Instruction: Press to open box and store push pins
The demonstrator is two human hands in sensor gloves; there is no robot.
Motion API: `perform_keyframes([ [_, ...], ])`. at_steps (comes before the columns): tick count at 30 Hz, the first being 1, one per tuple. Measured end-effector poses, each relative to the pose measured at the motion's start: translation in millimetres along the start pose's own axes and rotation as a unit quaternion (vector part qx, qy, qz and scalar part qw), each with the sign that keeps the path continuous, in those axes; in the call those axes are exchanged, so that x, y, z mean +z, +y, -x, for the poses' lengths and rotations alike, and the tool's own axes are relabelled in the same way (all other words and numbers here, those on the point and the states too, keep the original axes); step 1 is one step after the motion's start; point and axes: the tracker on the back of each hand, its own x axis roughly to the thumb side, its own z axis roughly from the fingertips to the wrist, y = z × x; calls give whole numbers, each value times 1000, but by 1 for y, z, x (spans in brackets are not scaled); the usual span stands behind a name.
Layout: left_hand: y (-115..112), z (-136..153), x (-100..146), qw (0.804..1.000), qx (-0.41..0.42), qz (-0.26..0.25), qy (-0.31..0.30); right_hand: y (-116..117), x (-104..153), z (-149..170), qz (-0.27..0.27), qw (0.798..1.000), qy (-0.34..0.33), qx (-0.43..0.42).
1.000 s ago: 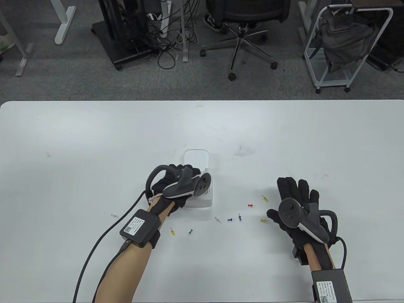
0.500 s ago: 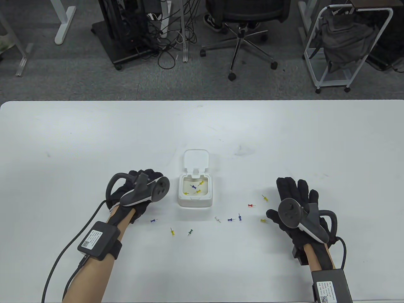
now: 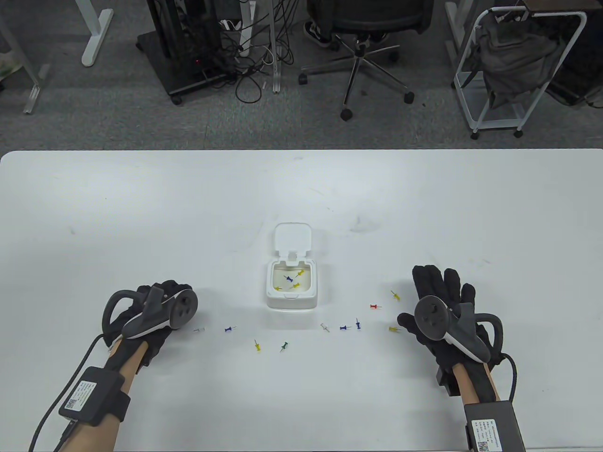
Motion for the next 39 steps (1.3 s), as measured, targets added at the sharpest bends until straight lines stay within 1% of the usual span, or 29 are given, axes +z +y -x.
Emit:
perform_keyframes([
  [7, -22, 13, 10, 999, -13, 29, 15, 0, 0, 0, -2, 1000, 1, 1],
  [10, -29, 15, 10, 999, -17, 24, 23, 0, 0, 0, -2, 1000, 0, 2],
  [18, -33, 12, 9, 999, -32, -7, 25, 0, 0, 0, -2, 1000, 2, 2],
  [24, -35, 7, 7, 999, -49, -4, 18, 0, 0, 0, -2, 1000, 2, 2],
  [31, -31, 5, 3, 999, -33, 3, 18, 0, 0, 0, -2, 1000, 2, 1],
  [35, -18, -4, -5, 999, -32, -8, 8, 0, 0, 0, -2, 1000, 2, 0],
  [39, -1, -16, -17, 1000, -10, -25, 0, -1, 0, 0, 0, 1000, 1, -1],
])
